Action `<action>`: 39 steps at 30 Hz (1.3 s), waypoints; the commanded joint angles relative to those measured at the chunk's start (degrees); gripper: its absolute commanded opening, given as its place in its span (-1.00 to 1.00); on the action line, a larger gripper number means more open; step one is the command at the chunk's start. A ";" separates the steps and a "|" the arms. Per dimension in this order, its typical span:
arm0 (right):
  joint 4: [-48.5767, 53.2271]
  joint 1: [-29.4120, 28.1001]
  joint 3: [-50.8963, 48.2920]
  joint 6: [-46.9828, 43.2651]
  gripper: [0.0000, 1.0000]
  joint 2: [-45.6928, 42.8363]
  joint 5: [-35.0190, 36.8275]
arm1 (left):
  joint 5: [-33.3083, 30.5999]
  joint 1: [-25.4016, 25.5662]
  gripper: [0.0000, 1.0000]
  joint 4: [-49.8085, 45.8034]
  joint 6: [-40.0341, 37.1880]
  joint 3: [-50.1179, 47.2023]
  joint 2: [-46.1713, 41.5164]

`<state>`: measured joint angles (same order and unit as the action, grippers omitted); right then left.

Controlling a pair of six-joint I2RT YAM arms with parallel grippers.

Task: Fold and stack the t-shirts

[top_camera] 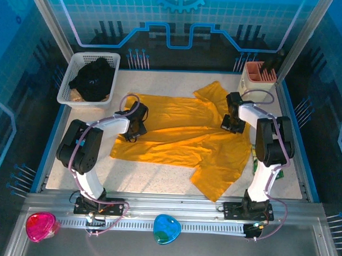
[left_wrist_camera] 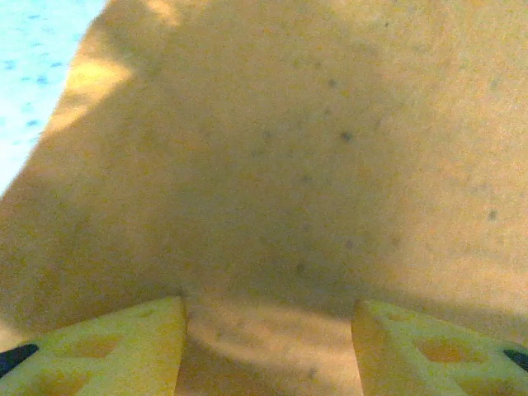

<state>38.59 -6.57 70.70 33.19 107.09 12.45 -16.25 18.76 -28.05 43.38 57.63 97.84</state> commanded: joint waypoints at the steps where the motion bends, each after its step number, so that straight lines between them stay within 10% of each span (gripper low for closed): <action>1: 5.28 -0.29 -0.96 -2.74 -1.00 -9.56 0.08 | -1.52 0.22 0.14 -9.31 -1.97 3.77 -8.03; 14: 9.26 -8.42 -33.63 9.67 -1.00 -41.06 -2.15 | 6.66 0.40 0.19 -14.50 -2.67 -7.01 -18.19; 39: 2.39 -2.28 -14.53 3.47 -1.00 -10.45 1.92 | -0.65 -4.07 0.15 -5.78 -4.53 0.40 4.37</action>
<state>41.65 -10.52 54.28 37.82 95.31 12.32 -14.74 16.01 -33.45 40.16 57.56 100.01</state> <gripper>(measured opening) 0.057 0.577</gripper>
